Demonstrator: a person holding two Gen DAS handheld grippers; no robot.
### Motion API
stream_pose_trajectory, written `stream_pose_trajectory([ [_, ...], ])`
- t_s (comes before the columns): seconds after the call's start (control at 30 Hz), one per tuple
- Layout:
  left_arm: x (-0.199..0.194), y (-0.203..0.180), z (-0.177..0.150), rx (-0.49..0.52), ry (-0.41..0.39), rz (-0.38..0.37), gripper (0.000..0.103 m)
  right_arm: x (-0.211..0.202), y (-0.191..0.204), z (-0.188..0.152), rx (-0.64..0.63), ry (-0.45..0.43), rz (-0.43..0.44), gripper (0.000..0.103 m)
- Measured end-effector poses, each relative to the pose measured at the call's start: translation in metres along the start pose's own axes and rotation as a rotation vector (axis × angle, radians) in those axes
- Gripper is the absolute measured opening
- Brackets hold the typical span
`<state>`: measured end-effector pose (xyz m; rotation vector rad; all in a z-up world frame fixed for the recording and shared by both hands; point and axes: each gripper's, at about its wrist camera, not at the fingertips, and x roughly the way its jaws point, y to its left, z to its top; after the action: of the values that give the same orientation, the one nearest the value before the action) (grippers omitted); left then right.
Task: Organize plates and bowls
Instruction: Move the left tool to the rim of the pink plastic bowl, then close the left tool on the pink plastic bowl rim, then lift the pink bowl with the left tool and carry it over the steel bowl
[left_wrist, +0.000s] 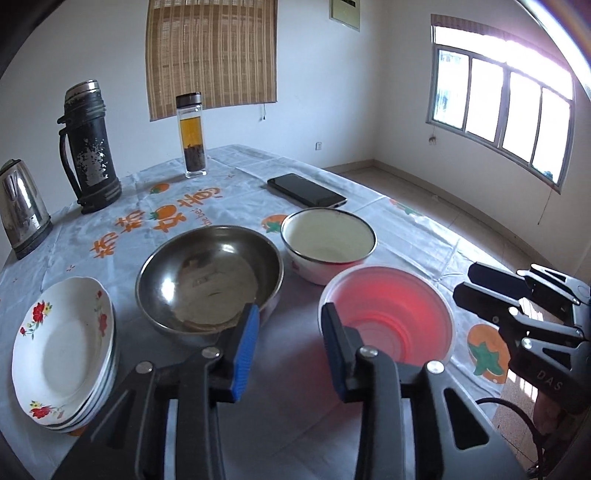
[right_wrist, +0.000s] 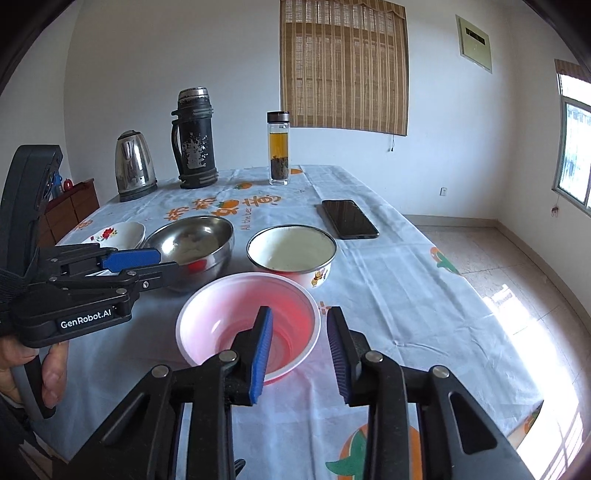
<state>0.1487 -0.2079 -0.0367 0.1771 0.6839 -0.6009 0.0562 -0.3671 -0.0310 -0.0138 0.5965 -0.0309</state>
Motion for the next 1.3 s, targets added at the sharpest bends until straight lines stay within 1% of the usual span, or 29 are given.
stream_pose_trajectory([
  [0.07, 0.004, 0.0, -0.001, -0.005, 0.01, -0.01, 0.032, 0.003, -0.003, -0.002, 0.004, 0.008, -0.003, 0.032],
  [0.23, 0.011, 0.001, -0.006, -0.013, 0.016, -0.06, 0.032, 0.01, -0.006, -0.006, 0.005, 0.03, 0.003, 0.031],
  [0.33, 0.015, -0.002, -0.007, -0.015, 0.032, -0.075, 0.032, 0.014, -0.006, -0.006, 0.004, 0.044, 0.007, 0.029],
  [0.6, 0.023, -0.013, -0.006, -0.01, 0.071, -0.072, 0.032, 0.026, -0.009, -0.009, 0.013, 0.084, 0.014, 0.025],
  [0.63, 0.024, -0.014, -0.006, -0.01, 0.073, -0.07, 0.028, 0.027, -0.01, -0.01, 0.016, 0.085, 0.019, 0.022],
  [0.67, 0.025, -0.015, -0.006, -0.009, 0.078, -0.07, 0.022, 0.027, -0.01, -0.01, 0.018, 0.085, 0.023, 0.021],
  [0.73, 0.029, -0.016, -0.007, -0.01, 0.09, -0.075, 0.015, 0.027, -0.01, -0.01, 0.015, 0.086, 0.025, 0.018],
  [0.83, 0.031, -0.017, -0.008, -0.011, 0.094, -0.072, 0.012, 0.027, -0.011, -0.012, 0.018, 0.084, 0.031, 0.013],
  [0.97, 0.031, -0.016, -0.007, -0.017, 0.085, -0.067, 0.01, 0.026, -0.012, -0.013, 0.021, 0.073, 0.037, 0.012],
  [1.3, 0.019, -0.012, -0.002, -0.041, 0.071, -0.064, 0.009, 0.018, -0.011, -0.007, 0.028, 0.05, 0.049, 0.011],
])
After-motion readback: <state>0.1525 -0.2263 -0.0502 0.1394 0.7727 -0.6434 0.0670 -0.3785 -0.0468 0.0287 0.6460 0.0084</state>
